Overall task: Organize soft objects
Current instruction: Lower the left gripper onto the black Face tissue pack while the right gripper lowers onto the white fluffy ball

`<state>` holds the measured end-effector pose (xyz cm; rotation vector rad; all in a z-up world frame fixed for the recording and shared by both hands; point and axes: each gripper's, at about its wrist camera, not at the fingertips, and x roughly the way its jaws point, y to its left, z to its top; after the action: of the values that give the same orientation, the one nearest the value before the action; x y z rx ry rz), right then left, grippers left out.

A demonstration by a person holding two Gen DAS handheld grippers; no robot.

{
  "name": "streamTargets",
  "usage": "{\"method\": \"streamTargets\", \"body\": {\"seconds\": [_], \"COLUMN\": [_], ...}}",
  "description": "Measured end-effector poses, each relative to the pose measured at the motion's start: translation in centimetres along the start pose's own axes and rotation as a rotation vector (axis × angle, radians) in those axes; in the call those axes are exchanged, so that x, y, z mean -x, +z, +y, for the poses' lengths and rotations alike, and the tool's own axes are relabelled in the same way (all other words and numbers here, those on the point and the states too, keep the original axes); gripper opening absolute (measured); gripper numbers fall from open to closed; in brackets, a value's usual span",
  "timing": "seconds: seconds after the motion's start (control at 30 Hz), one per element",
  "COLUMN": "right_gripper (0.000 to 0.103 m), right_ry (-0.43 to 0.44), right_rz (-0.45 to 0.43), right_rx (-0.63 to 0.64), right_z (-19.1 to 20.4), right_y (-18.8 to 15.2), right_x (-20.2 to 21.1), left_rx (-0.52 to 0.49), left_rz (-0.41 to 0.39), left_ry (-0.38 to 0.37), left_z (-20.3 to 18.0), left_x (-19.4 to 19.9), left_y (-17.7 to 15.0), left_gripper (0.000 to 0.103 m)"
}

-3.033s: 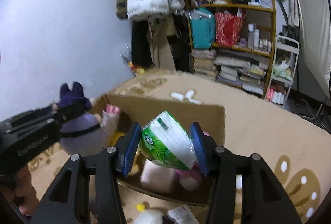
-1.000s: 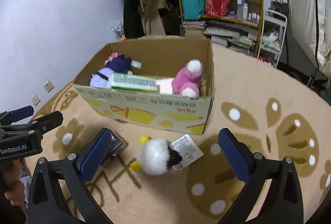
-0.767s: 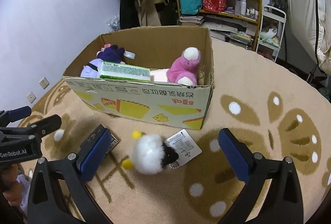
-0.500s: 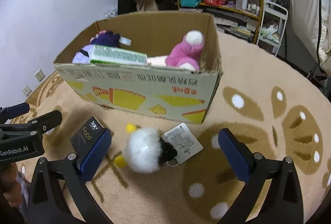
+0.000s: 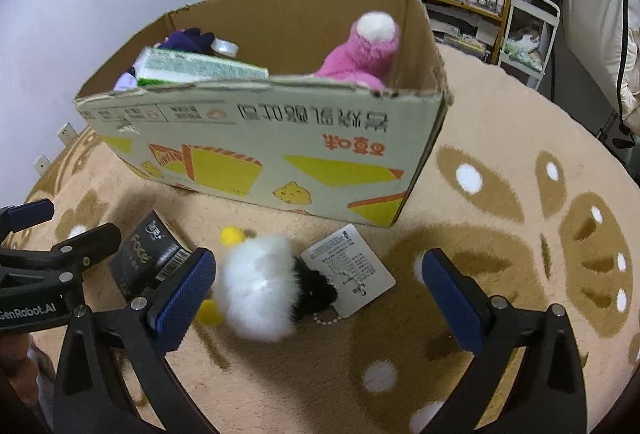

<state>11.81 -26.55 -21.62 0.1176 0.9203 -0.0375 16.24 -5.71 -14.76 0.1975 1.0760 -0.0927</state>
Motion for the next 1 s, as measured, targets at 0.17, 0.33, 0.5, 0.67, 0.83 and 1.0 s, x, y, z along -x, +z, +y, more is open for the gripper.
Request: {"method": "streamTargets", "body": {"seconds": [0.17, 0.33, 0.5, 0.67, 0.83, 1.0], "right_gripper": [0.103, 0.103, 0.103, 0.083, 0.073, 0.058], "right_ry": [0.006, 0.011, 0.039, 0.090, 0.111, 0.132], "right_rz": [0.025, 0.036, 0.042, 0.073, 0.082, 0.094], "right_rx": [-0.003, -0.009, -0.027, -0.052, -0.045, -0.030], "right_z": [0.0, -0.3, -0.8, -1.5, -1.5, -1.2], "right_y": [-0.4, -0.4, -0.3, -0.2, 0.0, 0.2], "right_x": [-0.7, -1.1, -1.3, -2.0, -2.5, -2.9], "left_rx": [0.003, 0.007, -0.014, -0.041, -0.037, -0.038], "left_rz": [0.020, 0.047, 0.074, 0.088, 0.094, 0.111], "left_ry": [-0.008, -0.019, -0.032, -0.037, -0.056, -0.090], "left_z": [0.0, -0.1, -0.4, -0.8, -0.8, -0.6], "left_x": [-0.7, -1.6, -2.5, -3.3, -3.4, -3.9], "left_y": [0.0, 0.1, 0.0, -0.2, -0.3, -0.4], "left_gripper": [0.101, 0.101, 0.102, 0.102, 0.102, 0.102]}}
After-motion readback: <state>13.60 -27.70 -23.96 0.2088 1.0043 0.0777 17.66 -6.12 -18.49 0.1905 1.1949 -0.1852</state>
